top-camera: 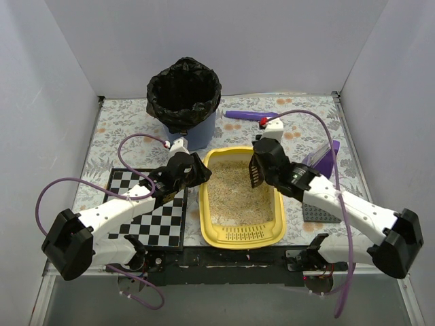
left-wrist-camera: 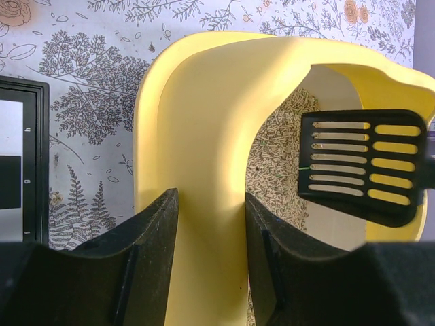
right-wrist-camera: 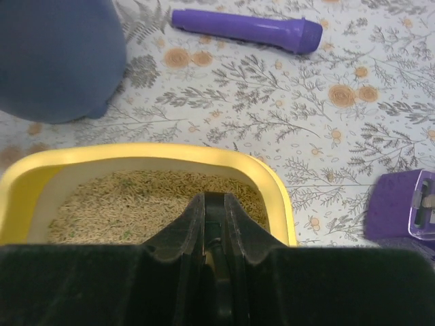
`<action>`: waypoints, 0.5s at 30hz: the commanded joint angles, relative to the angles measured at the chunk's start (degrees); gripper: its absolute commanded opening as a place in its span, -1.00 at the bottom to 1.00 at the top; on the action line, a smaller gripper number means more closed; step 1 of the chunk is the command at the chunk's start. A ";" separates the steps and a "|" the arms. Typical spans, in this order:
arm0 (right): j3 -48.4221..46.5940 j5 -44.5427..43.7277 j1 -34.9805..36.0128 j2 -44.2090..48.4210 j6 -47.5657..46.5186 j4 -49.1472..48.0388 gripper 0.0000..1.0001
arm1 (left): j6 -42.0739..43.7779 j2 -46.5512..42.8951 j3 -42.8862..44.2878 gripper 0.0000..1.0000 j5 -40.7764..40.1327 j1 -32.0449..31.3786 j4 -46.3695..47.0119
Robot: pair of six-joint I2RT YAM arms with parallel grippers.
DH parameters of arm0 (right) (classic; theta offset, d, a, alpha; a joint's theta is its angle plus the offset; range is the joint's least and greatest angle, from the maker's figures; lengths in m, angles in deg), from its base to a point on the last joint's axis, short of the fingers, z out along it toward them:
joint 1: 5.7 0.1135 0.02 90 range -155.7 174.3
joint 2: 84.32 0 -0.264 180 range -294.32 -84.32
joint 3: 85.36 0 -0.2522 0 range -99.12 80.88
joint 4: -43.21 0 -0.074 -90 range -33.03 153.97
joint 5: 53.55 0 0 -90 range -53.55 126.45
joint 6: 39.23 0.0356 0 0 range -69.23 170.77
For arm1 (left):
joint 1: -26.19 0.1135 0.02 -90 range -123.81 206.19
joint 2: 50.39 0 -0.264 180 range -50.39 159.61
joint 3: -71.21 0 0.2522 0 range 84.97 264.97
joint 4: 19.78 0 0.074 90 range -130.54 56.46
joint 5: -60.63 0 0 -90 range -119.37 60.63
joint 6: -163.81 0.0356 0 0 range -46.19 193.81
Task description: Clean the litter box
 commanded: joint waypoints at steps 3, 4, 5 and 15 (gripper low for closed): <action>4.52 8.20 0.41 9.73 -3.48 -10.13 -0.97 | -0.37 -2.65 0.14 -0.28 0.26 -0.30 -0.03; 4.78 9.52 0.32 10.00 -3.13 -10.13 -0.97 | -0.19 -2.74 0.32 -0.21 0.34 -0.22 -0.12; 5.04 10.84 0.32 10.17 -2.95 -10.31 -0.97 | 0.07 -2.83 0.49 -0.14 0.43 -0.21 -0.21; 8.21 34.99 0.32 9.04 0.74 -11.72 -0.97 | 1.48 -5.46 1.11 0.96 0.26 -0.30 -2.23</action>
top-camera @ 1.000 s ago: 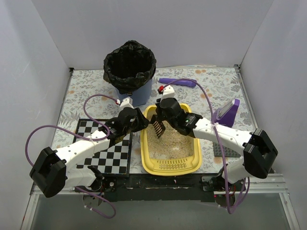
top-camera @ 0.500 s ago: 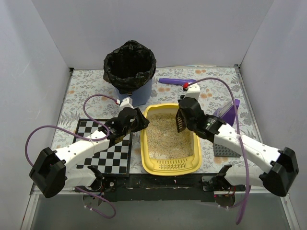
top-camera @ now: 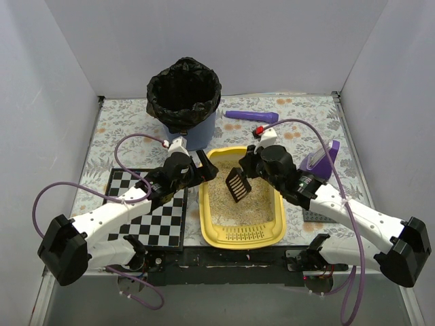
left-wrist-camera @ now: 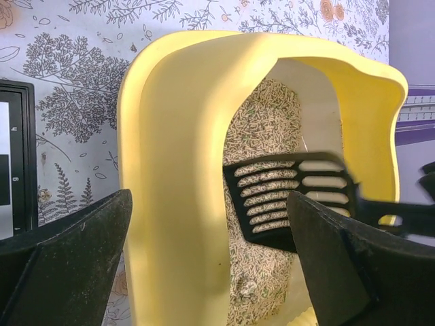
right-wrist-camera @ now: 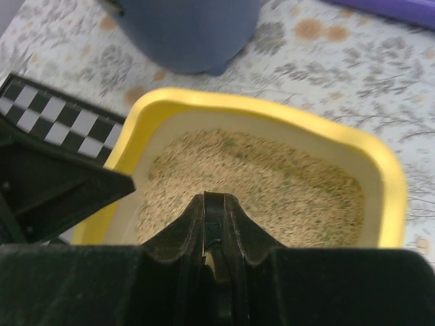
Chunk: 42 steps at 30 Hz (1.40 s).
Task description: Clean the litter box
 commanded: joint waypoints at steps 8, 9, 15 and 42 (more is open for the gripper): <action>-2.27 42.52 0.19 -5.38 -9.35 5.84 -0.97 | 1.70 -4.80 0.49 0.96 -1.41 -0.24 -1.64; -3.15 44.36 0.19 -6.79 -11.89 7.08 -0.97 | 1.96 -4.63 0.49 0.96 -1.23 -0.15 -1.55; -5.34 40.12 0.19 -14.09 -20.17 5.51 -0.97 | 2.40 -3.22 0.14 0.96 -0.35 -0.15 -0.59; -7.02 48.58 -3.24 -0.21 -44.52 24.76 -0.97 | 3.81 -2.69 -0.03 0.96 -0.62 -0.15 0.73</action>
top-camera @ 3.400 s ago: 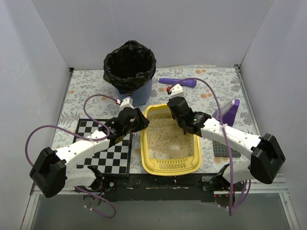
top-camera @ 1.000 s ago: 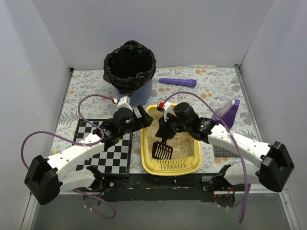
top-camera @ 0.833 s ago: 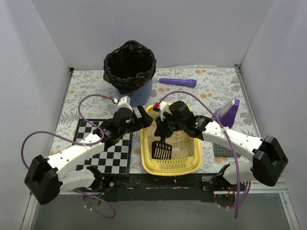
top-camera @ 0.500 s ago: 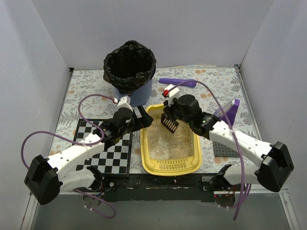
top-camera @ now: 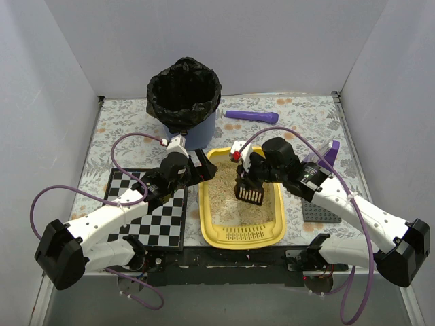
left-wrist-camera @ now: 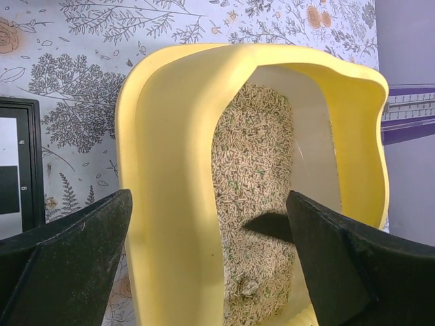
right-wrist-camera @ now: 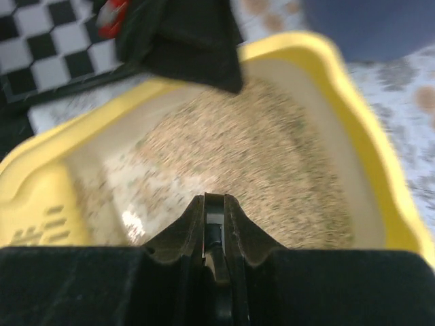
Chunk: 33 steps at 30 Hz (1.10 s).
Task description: Clean the litter box
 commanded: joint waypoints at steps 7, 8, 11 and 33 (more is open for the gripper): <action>2.76 27.10 0.32 -1.46 -13.62 12.02 -0.97 | 0.95 -0.40 -0.47 0.96 -0.46 -0.06 0.75; 2.67 28.16 0.32 -2.43 -13.71 12.64 -0.97 | 0.86 -0.57 -0.65 0.96 -0.47 -0.06 0.75; 4.24 32.64 0.32 -4.63 -14.07 13.08 -0.97 | 0.68 -0.66 -0.82 0.96 -0.55 -0.06 0.75; 3.20 -12.45 -0.91 -1.30 -13.98 -22.77 -0.97 | 1.83 -3.65 -0.03 0.97 -2.84 -0.06 -1.88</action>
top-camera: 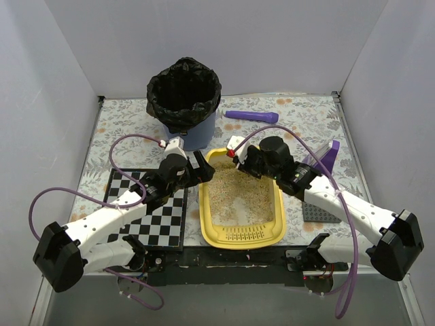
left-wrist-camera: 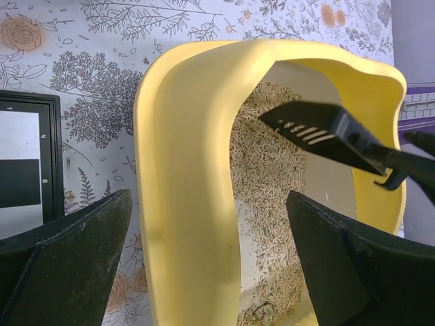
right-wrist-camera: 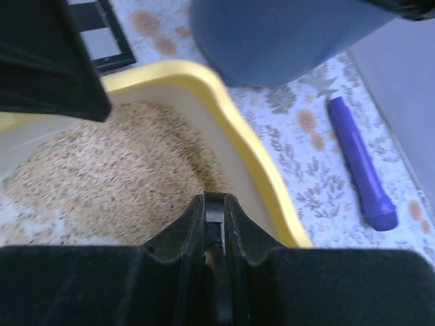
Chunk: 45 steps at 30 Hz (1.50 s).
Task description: Clean the litter box
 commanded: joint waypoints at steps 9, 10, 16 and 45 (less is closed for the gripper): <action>2.25 -6.44 -0.25 11.18 6.41 -10.94 -0.97 | 0.27 -2.78 0.62 0.96 -0.78 -0.15 -0.51; 2.95 -5.82 -0.34 11.62 7.37 -10.93 -0.97 | 0.27 -2.78 0.54 0.96 -0.61 -0.06 -0.59; 1.74 4.62 -0.34 9.26 20.11 -3.91 -0.85 | 0.36 -3.04 0.80 0.96 -0.25 -0.06 -0.77; 1.72 -24.17 -1.22 13.99 26.28 -6.62 0.82 | 2.12 -5.06 1.94 0.96 -3.06 -0.06 -3.06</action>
